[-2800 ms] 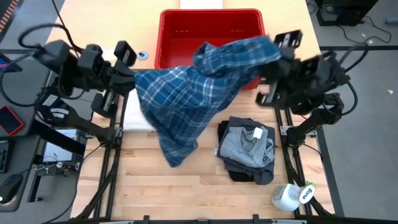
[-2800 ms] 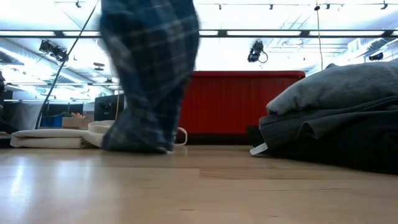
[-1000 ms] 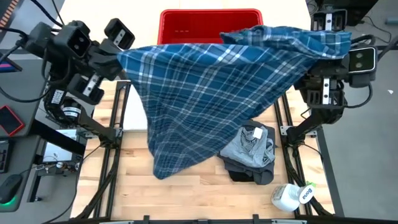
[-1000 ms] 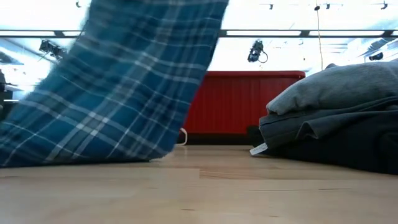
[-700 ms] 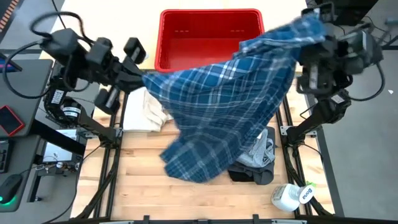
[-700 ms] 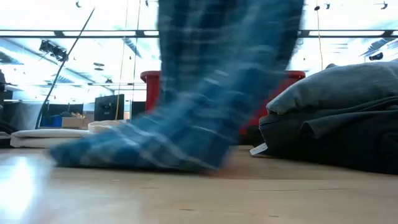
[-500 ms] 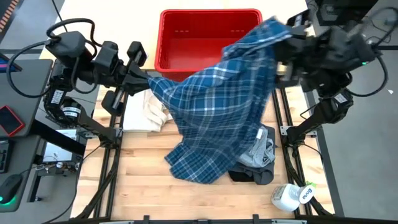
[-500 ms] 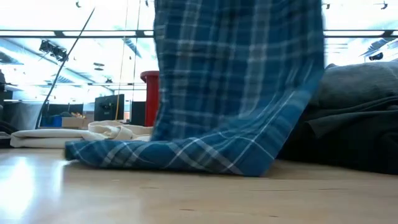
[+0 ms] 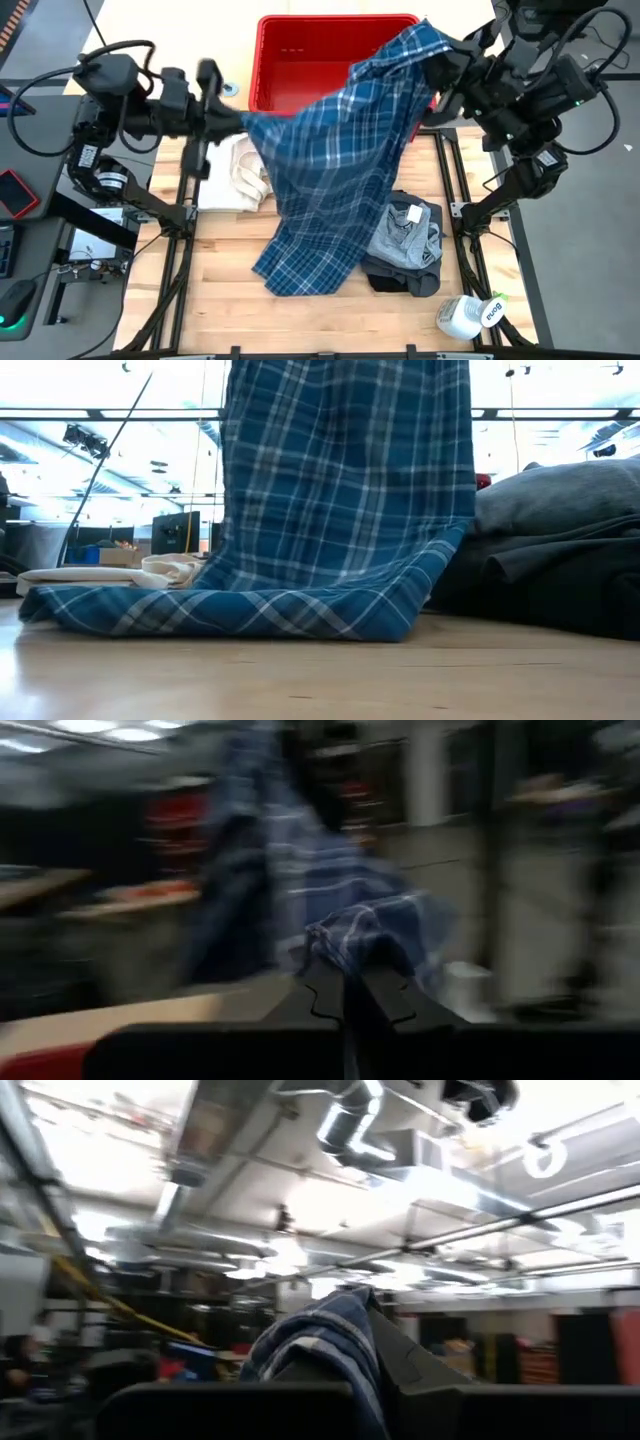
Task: Fold Laundry from Bin
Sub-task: Fold the blue checkered pants
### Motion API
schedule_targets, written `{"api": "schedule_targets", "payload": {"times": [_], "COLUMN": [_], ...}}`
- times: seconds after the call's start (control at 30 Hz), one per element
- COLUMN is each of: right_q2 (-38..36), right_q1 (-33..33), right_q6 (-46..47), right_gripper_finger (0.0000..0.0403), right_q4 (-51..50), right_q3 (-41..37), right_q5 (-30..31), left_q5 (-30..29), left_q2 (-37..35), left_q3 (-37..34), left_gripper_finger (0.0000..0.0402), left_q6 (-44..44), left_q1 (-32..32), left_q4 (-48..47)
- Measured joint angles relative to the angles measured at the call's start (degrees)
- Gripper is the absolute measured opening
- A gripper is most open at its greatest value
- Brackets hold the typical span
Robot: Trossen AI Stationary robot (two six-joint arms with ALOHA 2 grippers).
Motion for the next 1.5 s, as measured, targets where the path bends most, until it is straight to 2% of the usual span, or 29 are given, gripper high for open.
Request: {"api": "schedule_targets", "payload": {"times": [0.1,0.17,0.3,0.47,0.7,0.87,1.03,1.23,1.4,1.5], "right_q2": [0.3,0.5,1.9,3.0,3.3,3.3,3.3,3.3,3.4,4.1], "right_q1": [-2.7,-5.0,-9.9,-14.3,-17.7,-19.3,-20.8,-21.9,-23.5,-24.0], "right_q6": [-2.6,-6.1,-11.1,-11.7,-11.7,-11.8,-11.6,-11.0,-8.8,-8.9], "right_gripper_finger": [0.0007,0.0007,0.0007,0.0007,0.0007,0.0007,0.0007,0.0007,0.0007,0.0007], "right_q4": [0.3,1.0,5.7,14.4,25.8,31.2,31.2,30.1,30.1,31.2], "right_q3": [0.0,0.0,-0.4,-0.4,-0.4,-0.4,-0.4,-0.4,-0.4,-0.4], "right_q5": [1.5,0.8,-5.4,-14.6,-21.3,-25.4,-25.5,-26.9,-25.2,-25.3], "left_q5": [-10.8,-14.8,-15.7,-15.9,-15.6,-10.5,-4.0,-3.3,-3.1,-3.2], "left_q2": [-0.1,0.5,2.7,4.9,7.4,9.4,11.4,11.5,11.5,11.9], "left_q3": [0.0,-0.4,-0.5,-0.5,-0.6,-0.6,-0.6,-0.6,-0.6,-0.6], "left_gripper_finger": [0.0006,0.0006,0.0007,0.0007,0.0007,0.0007,0.0007,0.0007,0.0004,0.0003], "left_q6": [6.9,12.0,20.2,27.6,34.2,31.0,25.7,21.0,9.0,5.9], "left_q1": [0.3,1.2,4.3,8.1,13.9,19.6,23.8,27.4,31.4,32.9], "left_q4": [0.8,3.7,11.1,23.8,41.5,53.0,61.7,62.2,63.1,65.9]}}
